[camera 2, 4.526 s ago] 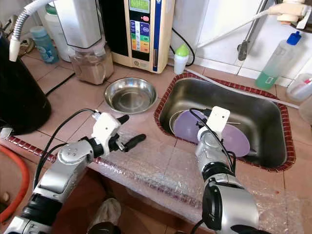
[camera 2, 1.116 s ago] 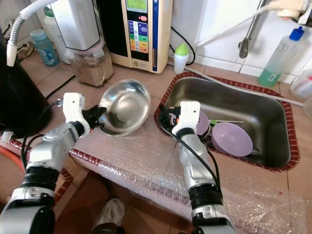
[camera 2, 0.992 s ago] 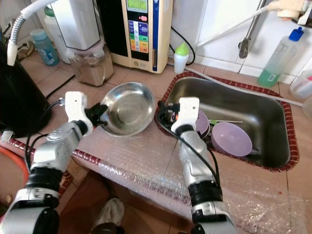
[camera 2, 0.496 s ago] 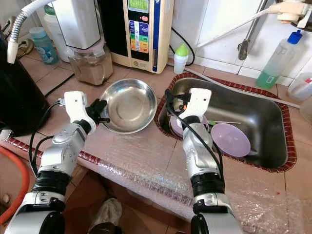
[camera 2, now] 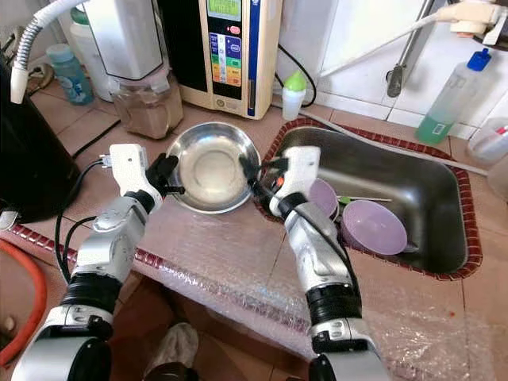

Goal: Kitchen organization

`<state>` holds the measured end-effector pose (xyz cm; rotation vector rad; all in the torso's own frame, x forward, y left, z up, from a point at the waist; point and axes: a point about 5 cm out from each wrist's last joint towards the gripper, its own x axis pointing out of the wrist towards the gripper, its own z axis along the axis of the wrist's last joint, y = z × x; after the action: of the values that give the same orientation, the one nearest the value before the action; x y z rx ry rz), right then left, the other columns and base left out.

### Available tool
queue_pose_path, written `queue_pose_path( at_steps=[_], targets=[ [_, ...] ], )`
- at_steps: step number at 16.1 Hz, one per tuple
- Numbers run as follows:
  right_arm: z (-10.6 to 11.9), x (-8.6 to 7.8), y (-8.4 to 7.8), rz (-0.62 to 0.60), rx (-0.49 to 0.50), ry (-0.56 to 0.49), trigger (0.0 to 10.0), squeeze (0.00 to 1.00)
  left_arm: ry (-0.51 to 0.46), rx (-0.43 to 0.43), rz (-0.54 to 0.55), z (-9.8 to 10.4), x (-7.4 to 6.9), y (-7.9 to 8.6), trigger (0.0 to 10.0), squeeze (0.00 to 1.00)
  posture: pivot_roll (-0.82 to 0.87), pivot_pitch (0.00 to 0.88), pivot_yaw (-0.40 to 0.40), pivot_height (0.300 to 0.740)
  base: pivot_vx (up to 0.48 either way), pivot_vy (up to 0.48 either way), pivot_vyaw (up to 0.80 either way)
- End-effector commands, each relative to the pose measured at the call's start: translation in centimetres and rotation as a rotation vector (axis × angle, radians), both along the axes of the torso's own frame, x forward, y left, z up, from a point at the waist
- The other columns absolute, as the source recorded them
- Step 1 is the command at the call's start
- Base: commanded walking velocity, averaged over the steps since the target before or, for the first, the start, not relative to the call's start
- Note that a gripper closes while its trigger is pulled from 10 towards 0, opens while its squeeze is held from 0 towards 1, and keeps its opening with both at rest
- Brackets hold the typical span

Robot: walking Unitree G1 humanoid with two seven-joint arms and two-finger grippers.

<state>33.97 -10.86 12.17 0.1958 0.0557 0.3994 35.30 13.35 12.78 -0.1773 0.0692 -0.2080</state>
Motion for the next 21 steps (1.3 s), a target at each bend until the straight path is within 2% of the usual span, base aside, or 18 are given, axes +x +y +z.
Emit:
queue_pose_path(
  at_steps=[1, 2, 5, 9, 11, 16, 19, 21],
  targets=[
    [-0.5, 0.1, -0.3, -0.022, -0.035, 0.034, 3.8, 0.0, 0.008, 0.026, -0.003, -0.2, 0.1, -0.3, 0.0, 0.0, -0.03, 0.0, 0.0, 0.74, 0.0, 0.0, 0.0],
    [-0.4, 0.3, -0.4, -0.038, -0.036, 0.035, 0.0, 0.0, -0.002, 0.021, -0.005, -0.1, 0.1, -0.3, 0.0, 0.0, -0.03, 0.0, -0.001, 0.74, 0.0, 0.0, 0.0],
    [-0.2, 0.9, 0.3, -0.044, -0.044, 0.054, 0.0, 0.0, -0.037, 0.008, 0.007, 0.3, 0.1, -0.1, 0.0, 0.0, -0.03, 0.0, -0.009, 0.74, 0.0, 0.0, 0.0],
    [0.2, 1.6, 1.6, -0.023, 0.027, 0.095, 0.0, 0.0, -0.077, -0.016, -0.009, 0.7, 0.3, -0.5, 0.0, 0.0, -0.03, 0.0, -0.012, 0.74, 0.0, 0.0, 0.0],
    [0.3, 1.8, 1.7, -0.024, 0.036, 0.105, 0.0, 0.0, -0.093, -0.029, -0.013, 1.0, 0.2, -0.6, 0.0, 0.0, -0.03, 0.0, -0.017, 0.74, 0.0, 0.0, 0.0],
    [0.9, 2.6, 2.3, -0.065, 0.156, 0.151, 0.0, 0.0, -0.146, -0.053, -0.002, 1.6, 0.3, -0.5, 0.0, 0.0, -0.03, 0.0, -0.015, 0.74, 0.0, 0.0, 0.0],
    [0.5, 2.5, 2.7, -0.026, 0.195, 0.201, 0.0, 0.0, -0.163, -0.066, 0.008, 1.9, 0.5, -0.3, 0.0, 0.0, -0.03, 0.0, -0.018, 0.74, 0.0, 0.0, 0.0],
    [-0.3, 2.2, 2.7, 0.015, 0.181, 0.246, 0.0, 0.0, -0.167, -0.07, 0.01, 2.0, 0.5, -0.2, 0.0, 0.0, -0.03, 0.0, -0.021, 0.74, 0.0, 0.0, 0.0]
  ],
)
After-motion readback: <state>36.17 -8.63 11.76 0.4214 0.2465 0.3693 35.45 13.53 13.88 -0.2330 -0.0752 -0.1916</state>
